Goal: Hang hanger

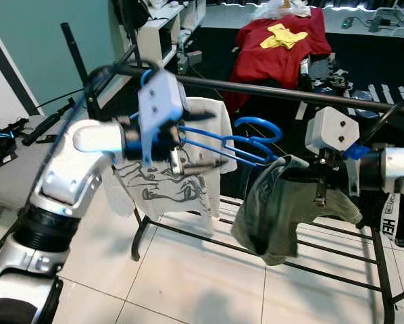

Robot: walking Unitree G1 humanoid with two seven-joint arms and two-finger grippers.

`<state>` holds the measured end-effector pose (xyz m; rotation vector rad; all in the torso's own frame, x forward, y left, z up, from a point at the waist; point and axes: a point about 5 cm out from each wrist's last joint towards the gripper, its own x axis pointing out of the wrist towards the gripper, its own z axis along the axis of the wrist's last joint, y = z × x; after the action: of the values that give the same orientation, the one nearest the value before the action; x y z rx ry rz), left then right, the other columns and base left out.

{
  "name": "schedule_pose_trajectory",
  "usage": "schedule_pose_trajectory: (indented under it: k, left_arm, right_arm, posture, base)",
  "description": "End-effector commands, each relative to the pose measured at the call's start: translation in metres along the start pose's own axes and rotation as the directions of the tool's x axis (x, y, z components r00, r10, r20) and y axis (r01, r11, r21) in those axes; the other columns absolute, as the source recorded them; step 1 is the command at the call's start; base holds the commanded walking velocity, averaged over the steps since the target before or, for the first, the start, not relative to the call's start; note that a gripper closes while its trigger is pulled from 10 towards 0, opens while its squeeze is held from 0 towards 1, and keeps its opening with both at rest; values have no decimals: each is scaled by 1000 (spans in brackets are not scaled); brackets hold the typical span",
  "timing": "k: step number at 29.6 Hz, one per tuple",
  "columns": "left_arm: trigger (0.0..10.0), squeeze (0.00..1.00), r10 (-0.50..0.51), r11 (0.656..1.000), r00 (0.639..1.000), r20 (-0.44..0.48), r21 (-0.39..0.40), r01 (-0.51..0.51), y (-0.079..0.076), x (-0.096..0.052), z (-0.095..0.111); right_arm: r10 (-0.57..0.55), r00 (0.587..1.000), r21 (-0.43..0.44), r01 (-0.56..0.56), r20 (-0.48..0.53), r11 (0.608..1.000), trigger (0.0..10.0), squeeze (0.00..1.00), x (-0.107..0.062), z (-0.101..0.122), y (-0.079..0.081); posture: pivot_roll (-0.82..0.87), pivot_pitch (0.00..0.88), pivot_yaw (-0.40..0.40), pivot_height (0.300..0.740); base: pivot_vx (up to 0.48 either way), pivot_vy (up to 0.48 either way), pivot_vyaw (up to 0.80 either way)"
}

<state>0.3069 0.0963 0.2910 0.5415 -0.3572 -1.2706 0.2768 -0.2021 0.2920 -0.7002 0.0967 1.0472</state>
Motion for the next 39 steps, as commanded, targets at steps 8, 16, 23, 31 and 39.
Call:
schedule_pose_trajectory:
  k: [8,16,23,31,39]
  left_arm:
    - [10000,0,-14,997,1000,26,-70,16,-6,13,-4]
    - [10000,0,21,995,999,49,-94,-16,-1,17,-3]
    - [0,0,-16,993,999,51,-117,22,-6,16,-4]
    - [0,0,-58,990,998,35,-125,62,-12,11,-7]
    - [0,0,-82,987,996,38,-138,86,-19,12,-8]
  right_arm:
    - [32,999,-38,-30,41,999,0,0,4,13,3]
    - [59,997,-41,-56,59,998,0,0,8,15,7]
    - [62,996,-41,-60,58,997,0,0,8,15,8]
    - [64,996,-42,-62,56,997,0,0,8,16,8]
    - [44,997,-54,-41,67,998,0,0,10,17,4]
  posture:
    - [-56,73,55,740]
    - [-58,71,56,740]
    - [-57,76,54,740]
    - [-56,80,51,740]
    - [-52,80,45,740]
  base:
    - [0,0,0]
    - [0,0,0]
    - [0,0,0]
    - [0,0,0]
    - [0,0,0]
